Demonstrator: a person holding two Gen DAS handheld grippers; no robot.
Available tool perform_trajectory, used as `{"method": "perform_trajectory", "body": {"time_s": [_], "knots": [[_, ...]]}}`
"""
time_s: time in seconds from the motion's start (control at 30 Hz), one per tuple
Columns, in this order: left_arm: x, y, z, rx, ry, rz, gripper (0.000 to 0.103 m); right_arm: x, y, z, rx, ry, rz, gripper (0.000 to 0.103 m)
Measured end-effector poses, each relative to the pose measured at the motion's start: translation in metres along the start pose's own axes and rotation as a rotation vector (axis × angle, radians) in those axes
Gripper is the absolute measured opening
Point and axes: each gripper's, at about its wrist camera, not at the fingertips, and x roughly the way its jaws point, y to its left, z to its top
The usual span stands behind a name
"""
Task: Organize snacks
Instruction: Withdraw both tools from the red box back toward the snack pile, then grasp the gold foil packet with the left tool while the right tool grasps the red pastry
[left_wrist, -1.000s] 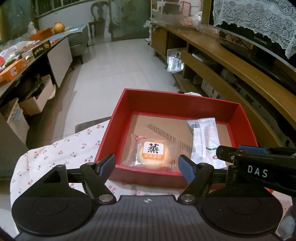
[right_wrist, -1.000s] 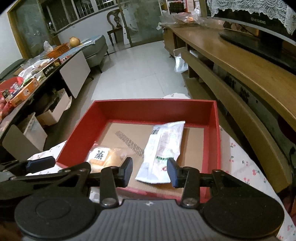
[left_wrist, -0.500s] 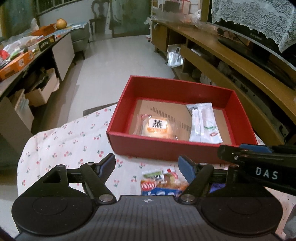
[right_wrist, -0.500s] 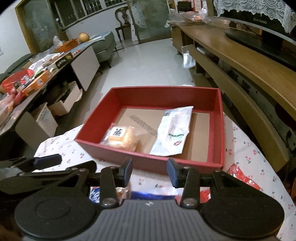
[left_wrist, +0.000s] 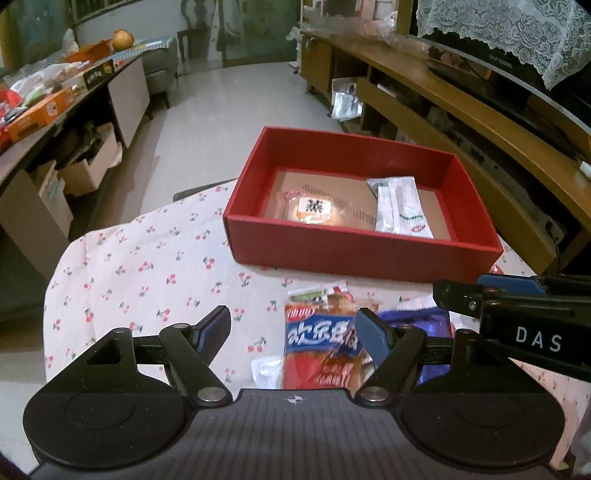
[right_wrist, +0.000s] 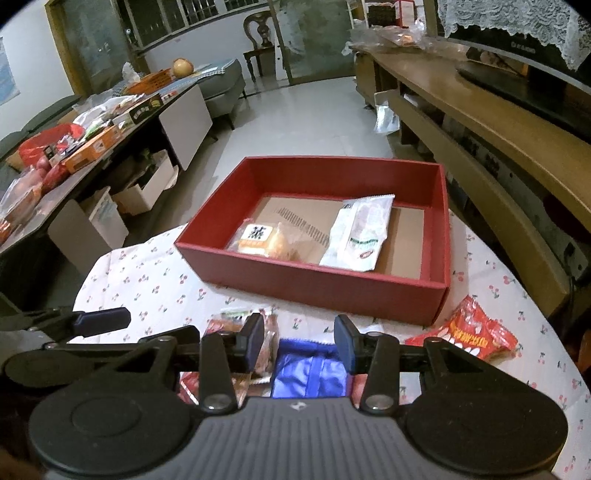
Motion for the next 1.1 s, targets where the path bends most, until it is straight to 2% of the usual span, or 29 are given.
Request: {"method": "perform_trajectory", "body": {"time_s": [0.9,1.1], "knots": [[-0.014,0.022,-0.04,-0.025,0.064,0.035,0.08,-0.003,0.035,-0.032,-0.112,0.064,0.02,0.051],[-0.011,0.039,-0.053,-0.049,0.121,0.041,0.084,-0.002,0.043,-0.038,-0.143,0.085,0.042,0.058]]}}
